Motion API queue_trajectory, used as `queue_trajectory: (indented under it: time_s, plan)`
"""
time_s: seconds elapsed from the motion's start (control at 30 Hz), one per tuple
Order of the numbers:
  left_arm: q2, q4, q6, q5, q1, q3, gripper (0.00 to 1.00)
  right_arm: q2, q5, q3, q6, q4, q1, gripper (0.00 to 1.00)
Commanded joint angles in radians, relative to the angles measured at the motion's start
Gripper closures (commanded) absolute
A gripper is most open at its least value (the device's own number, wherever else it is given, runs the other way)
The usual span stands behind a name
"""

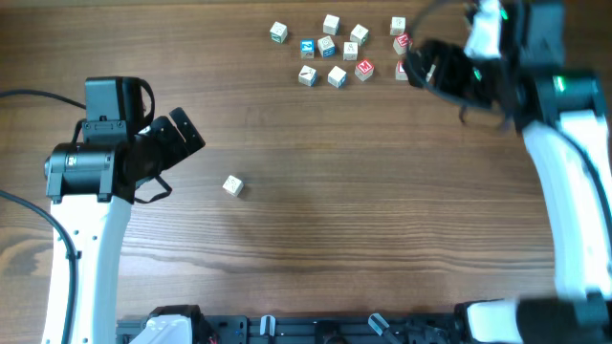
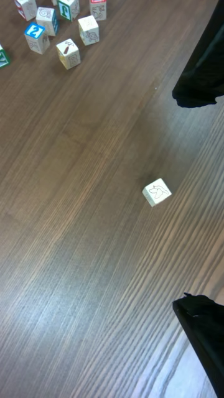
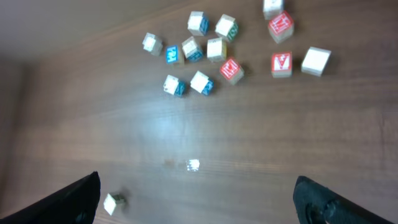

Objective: Form a tower
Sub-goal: 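Reach the right gripper into the cluster and grasp the letter A block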

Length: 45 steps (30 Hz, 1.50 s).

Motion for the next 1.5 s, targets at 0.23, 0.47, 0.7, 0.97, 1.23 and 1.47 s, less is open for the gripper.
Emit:
queue_trajectory:
  time_s: [0.23, 0.47, 0.7, 0.97, 1.23, 1.47]
  plan:
    - [-0.003, -0.001, -0.01, 0.008, 0.008, 0.015, 0.0, 0.351, -0.02, 0.135, -0.045, 0.312, 0.063, 0.0]
    - [-0.003, 0.0, -0.01, 0.008, 0.008, 0.014, 0.0, 0.639, 0.154, 0.141, -0.092, 0.54, 0.137, 0.09]
    - [-0.003, -0.001, -0.01, 0.008, 0.008, 0.014, 0.0, 0.847, 0.314, 0.283, -0.119, 0.6, 0.213, 0.18]
    - [-0.003, -0.001, -0.01, 0.008, 0.008, 0.014, 0.0, 0.869, 0.395, 0.284, -0.096, 0.698, 0.209, 0.23]
    - [-0.003, -0.001, -0.01, 0.008, 0.008, 0.014, 0.0, 0.939, 0.391, 0.284, -0.123, 0.776, 0.204, 0.35]
    - [-0.003, -0.001, -0.01, 0.008, 0.008, 0.014, 0.0, 0.941, 0.391, 0.284, -0.122, 0.779, 0.193, 0.6]
